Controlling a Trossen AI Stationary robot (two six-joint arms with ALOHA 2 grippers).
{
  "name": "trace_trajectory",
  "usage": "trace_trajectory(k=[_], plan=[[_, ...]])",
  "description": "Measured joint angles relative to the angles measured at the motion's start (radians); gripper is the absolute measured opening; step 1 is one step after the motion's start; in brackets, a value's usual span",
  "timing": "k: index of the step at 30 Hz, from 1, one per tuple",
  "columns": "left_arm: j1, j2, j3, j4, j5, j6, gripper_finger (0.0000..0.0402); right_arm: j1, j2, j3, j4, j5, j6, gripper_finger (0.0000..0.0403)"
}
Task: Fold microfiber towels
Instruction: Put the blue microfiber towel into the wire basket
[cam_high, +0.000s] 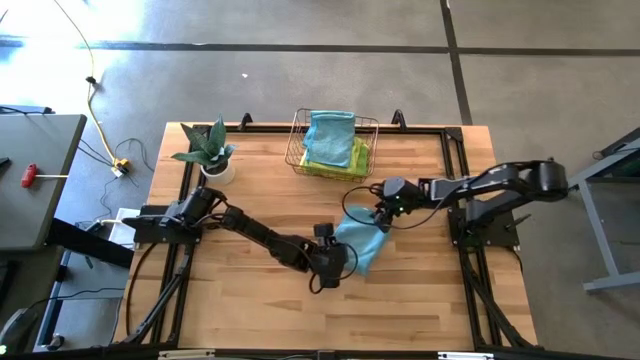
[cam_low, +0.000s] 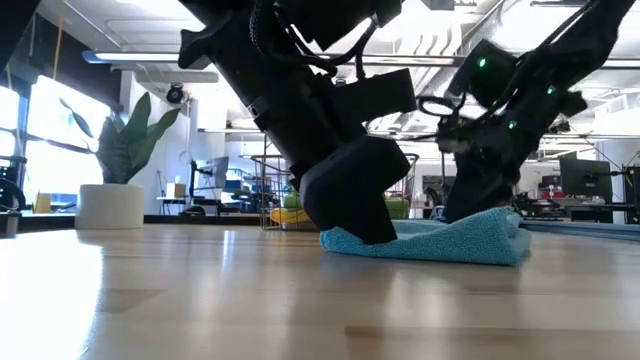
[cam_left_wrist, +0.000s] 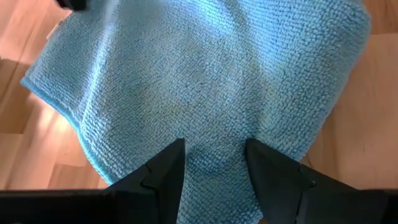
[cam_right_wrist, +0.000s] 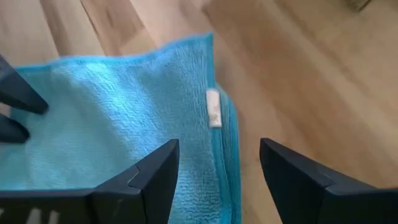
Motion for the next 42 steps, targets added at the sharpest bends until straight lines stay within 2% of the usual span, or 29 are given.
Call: trace_trajectory(k=[3, 7, 10, 14, 17, 24, 32, 39, 42], plan=[[0.000, 0.000, 0.000, -0.005, -0.010, -0.002, 0.0161, -0.006, 0.081, 0.000, 0.047, -0.055, 0.001, 0.0217], [0.000, 0.000, 0.000, -0.011, -0.011, -0.011, 0.0161, 0.009, 0.147, 0.006, 0.074, -0.076, -0.003, 0.0216], [0.004, 0.000, 0.000, -0.014, -0.013, -0.017, 0.0161, 0.040, 0.155, 0.005, 0.095, -0.102, 0.010, 0.0216], [0.013, 0.000, 0.000, -0.018, -0.008, -0.024, 0.0161, 0.099, 0.147, 0.002, 0.145, -0.199, 0.023, 0.0216], [0.018, -0.001, 0.000, -0.025, -0.007, -0.041, 0.0161, 0.122, 0.147, 0.001, 0.159, -0.214, 0.025, 0.0215], [0.020, -0.001, -0.001, -0.031, 0.025, -0.045, 0.0161, 0.119, 0.144, 0.004, 0.088, -0.120, -0.034, 0.0215], [0.000, -0.001, -0.001, -0.036, 0.029, -0.048, 0.0161, 0.063, 0.146, 0.048, 0.029, -0.096, -0.139, 0.0215], [-0.015, -0.002, -0.001, -0.050, 0.049, -0.050, 0.0160, 0.015, 0.150, 0.124, -0.094, 0.067, -0.221, 0.0215], [-0.016, -0.002, -0.001, -0.050, 0.038, -0.049, 0.0160, 0.007, 0.149, 0.127, -0.128, 0.049, -0.199, 0.0215]])
